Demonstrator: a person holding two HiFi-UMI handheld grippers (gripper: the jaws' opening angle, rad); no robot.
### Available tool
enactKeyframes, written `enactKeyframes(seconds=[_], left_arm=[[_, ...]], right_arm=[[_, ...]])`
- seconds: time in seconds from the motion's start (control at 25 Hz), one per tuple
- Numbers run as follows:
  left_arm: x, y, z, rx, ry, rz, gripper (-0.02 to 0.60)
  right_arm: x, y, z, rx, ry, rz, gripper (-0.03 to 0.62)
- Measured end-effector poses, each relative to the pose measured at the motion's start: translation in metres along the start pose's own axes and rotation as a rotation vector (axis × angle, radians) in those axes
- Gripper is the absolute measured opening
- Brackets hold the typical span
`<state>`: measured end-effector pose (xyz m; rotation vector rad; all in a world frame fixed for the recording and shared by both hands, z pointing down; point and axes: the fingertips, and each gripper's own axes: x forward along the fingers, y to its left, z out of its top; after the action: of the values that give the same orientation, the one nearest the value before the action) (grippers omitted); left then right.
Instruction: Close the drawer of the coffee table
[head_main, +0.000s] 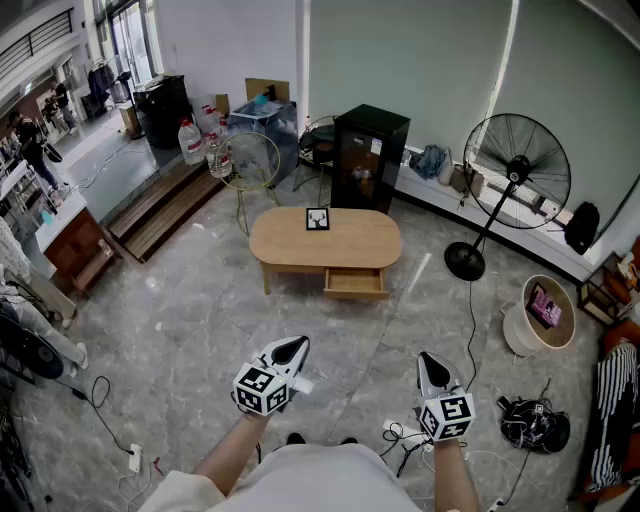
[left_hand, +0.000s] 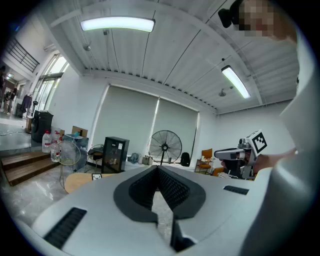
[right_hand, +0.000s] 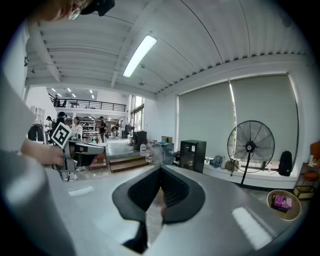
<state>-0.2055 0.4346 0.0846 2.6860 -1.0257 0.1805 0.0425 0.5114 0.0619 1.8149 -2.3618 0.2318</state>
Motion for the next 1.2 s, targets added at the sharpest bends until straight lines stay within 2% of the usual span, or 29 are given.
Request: enactKeyframes(seconds=[0.72,1.2], left_arm=[[0.009,-0.005,0.005,-0.002,-0.004,0.02,0.006],[0.028,-0.026,-0.004,-0.009,-0.006,0.067,0.006]], right_arm=[[0.005,-0.014,0.008,0.01,-0.028,-0.003,0.002],[0.004,-0.044,-0.001,-0.008,-0.029,0.048,0.003]])
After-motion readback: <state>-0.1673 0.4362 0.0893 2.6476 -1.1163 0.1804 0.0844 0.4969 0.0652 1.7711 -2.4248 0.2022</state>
